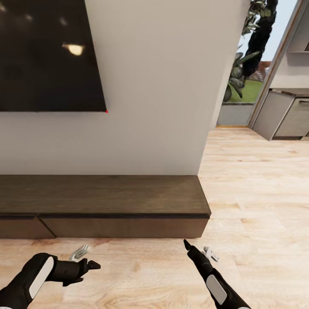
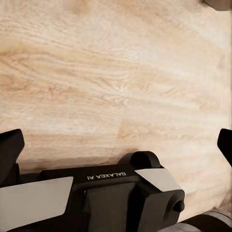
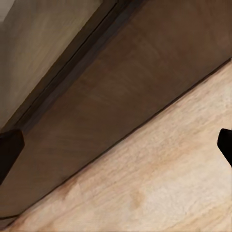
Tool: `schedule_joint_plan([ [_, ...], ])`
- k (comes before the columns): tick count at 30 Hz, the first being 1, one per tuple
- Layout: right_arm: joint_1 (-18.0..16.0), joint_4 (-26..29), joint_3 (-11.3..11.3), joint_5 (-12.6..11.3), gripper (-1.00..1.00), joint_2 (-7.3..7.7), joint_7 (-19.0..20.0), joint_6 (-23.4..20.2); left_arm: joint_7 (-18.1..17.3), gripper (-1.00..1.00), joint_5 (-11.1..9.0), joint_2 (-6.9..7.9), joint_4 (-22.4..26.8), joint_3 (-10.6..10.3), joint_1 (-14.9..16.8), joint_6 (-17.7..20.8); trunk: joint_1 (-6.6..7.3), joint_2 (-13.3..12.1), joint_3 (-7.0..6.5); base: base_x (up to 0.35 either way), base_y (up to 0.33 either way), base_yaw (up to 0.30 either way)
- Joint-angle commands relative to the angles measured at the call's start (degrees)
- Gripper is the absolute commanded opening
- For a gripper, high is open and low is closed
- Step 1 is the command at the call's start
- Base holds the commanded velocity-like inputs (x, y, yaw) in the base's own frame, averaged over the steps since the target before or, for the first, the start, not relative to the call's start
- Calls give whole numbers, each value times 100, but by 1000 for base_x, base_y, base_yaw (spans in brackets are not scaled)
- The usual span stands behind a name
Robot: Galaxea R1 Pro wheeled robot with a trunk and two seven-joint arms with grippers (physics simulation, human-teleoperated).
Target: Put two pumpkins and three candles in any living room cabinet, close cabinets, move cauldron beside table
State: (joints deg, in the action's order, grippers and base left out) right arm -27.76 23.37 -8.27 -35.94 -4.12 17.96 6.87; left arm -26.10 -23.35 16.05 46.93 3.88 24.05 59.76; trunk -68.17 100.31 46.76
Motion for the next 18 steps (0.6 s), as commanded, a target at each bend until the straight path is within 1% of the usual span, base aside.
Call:
schedule_joint_plan([
  [1, 0, 2, -3, -18, 100, -13, 7, 46, -78, 100, -10, 11, 0, 6, 1, 4, -23, 42, 18, 0, 0, 0],
  [4, -1, -14, -8, -130, 100, -19, -15, 68, -306, 100, -17, 25, 0, 12, 4, 5, -89, 162, 72, 0, 0, 0],
  [5, -1, -21, -10, -206, 100, -13, -17, 34, -387, 100, -20, 32, 0, 14, 12, 5, -110, 202, 90, 0, 0, 0],
  [7, -1, -33, -11, -532, 100, 2, 3, -99, -551, 100, -38, 39, 0, 26, 29, 8, -154, 282, 126, 0, 0, 0],
  [9, -1, -42, -13, -918, 100, 17, 10, -207, -627, 100, -47, 24, 0, 31, 35, 9, -198, 362, 162, 0, 0, 0],
  [10, -1, -46, -13, -1022, 100, 21, 11, -231, -639, 100, -49, 21, 0, 31, 35, 9, -220, 403, 180, 0, 0, 0],
  [12, 4, -60, -9, -1461, 100, 41, 16, -297, -669, 100, -77, 21, 0, 33, 54, 9, -264, 483, 216, 0, 0, 0],
  [13, 12, -61, -4, -1674, 100, 48, 21, -309, -680, 100, -127, 24, 0, 33, 89, 9, -286, 523, 234, 0, 0, 0],
  [14, 31, -54, 1, -1847, 100, 52, 25, -314, -703, 100, -218, 24, 0, 34, 126, 9, -308, 563, 252, 0, 0, 0],
  [15, 39, -50, 3, -1916, 100, 54, 28, -313, -719, 100, -275, 23, 0, 32, 140, 9, -330, 603, 270, 0, 0, 0],
  [16, 54, -43, -3, -2049, 100, 52, 33, -295, -771, 100, -459, 22, 0, 24, 167, 9, -352, 643, 288, 0, 0, 0],
  [18, 63, -44, -16, -2130, 100, 32, 25, -246, -819, 100, -614, 30, 0, 6, 184, 9, -396, 723, 324, 0, 0, 0],
])
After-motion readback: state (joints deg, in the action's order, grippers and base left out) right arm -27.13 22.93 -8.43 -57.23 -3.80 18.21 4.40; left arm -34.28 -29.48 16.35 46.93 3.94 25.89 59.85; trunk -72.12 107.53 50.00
